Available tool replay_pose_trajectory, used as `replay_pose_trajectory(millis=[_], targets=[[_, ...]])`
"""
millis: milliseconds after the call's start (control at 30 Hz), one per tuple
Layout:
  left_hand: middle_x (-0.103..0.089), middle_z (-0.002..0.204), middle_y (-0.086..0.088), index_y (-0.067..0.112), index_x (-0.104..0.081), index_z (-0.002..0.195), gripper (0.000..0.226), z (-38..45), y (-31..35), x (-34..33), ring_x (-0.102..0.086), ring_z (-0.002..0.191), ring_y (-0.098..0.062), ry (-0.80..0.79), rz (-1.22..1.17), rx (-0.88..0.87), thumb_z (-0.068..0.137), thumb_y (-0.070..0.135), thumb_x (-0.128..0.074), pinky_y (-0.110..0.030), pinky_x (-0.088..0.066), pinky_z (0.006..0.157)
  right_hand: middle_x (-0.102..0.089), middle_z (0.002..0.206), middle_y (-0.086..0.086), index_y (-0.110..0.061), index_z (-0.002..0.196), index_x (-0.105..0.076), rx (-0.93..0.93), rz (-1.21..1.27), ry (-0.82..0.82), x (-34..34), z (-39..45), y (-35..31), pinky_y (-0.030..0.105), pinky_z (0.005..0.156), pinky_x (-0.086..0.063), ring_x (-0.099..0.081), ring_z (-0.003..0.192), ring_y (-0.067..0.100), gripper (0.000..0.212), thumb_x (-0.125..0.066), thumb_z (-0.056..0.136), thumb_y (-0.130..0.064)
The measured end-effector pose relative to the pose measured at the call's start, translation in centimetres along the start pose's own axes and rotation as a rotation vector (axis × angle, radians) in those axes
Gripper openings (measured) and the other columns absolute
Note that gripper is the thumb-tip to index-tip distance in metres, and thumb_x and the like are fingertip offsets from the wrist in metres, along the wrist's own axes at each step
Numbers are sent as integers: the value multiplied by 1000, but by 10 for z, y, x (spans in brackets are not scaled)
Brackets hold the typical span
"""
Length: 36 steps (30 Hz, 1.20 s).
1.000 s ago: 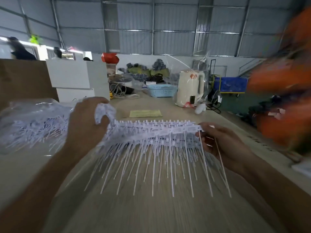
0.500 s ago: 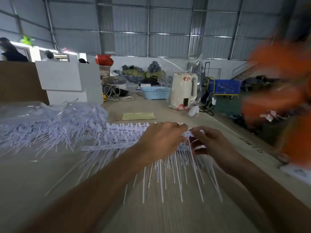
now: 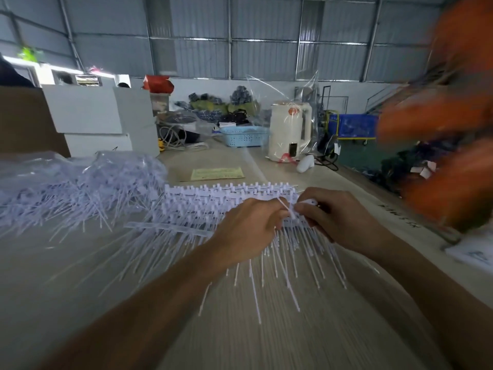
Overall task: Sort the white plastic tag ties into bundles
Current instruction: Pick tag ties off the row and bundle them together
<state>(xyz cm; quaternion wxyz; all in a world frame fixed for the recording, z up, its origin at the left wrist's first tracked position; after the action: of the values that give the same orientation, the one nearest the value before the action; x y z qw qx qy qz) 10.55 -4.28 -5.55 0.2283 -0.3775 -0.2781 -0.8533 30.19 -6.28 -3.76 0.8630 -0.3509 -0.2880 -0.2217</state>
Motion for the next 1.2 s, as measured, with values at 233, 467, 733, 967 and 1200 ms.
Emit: replay_pose_trajectory(millis=[233, 467, 733, 967, 1200], targets=[[-70, 94, 7, 21, -71, 101, 16, -1, 4, 8, -63, 83, -12, 74, -53, 10, 92, 34, -69, -41, -52, 73, -59, 55, 2, -24, 92, -60, 2, -44, 39, -1, -1, 6, 25, 51, -40, -52, 45, 13, 8, -61, 98, -19], [-68, 108, 3, 18, -66, 110, 21, -1, 6, 13, -60, 98, -18, 33, 69, 1, 97, 34, -61, -42, -50, 83, -59, 50, 1, -26, 96, -57, -2, -93, 108, -13, -1, 8, 24, 49, -42, -53, 43, 11, 8, -61, 98, -20], [-69, 110, -4, 13, -67, 114, 25, 6, 9, 11, -62, 99, -24, 29, 176, -10, 102, 30, -53, -39, -49, 84, -57, 56, 0, -25, 101, -58, -19, -315, 268, -21, 2, 16, 36, 54, -49, -54, 49, 19, 8, -52, 102, -19], [-72, 101, 0, 17, -71, 111, 23, 1, 9, 13, -63, 87, -18, 59, 34, -9, 99, 34, -60, -37, -50, 78, -61, 61, -3, -16, 99, -67, -206, 125, 111, 0, -4, 29, 23, 56, -42, -54, 50, 5, 19, -49, 104, -17], [-70, 87, 8, 33, -48, 106, 25, -2, 14, 15, -67, 77, -9, 138, -149, 75, 92, 33, -69, -37, -56, 67, -55, 79, 10, -25, 112, -70, -244, 529, -79, -14, 1, -5, 21, 54, -30, -42, 64, 14, 30, -43, 105, -38]])
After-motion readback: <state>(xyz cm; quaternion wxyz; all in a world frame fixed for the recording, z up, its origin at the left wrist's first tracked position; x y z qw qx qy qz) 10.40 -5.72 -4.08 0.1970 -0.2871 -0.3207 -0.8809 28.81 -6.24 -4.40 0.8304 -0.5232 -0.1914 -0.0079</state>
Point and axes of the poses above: each hand's wrist, its own z-axis towards the middle knuckle, its own x-axis out of the back of the hand, y = z × x, the point moved 1 cm from there along z, towards the middle knuckle
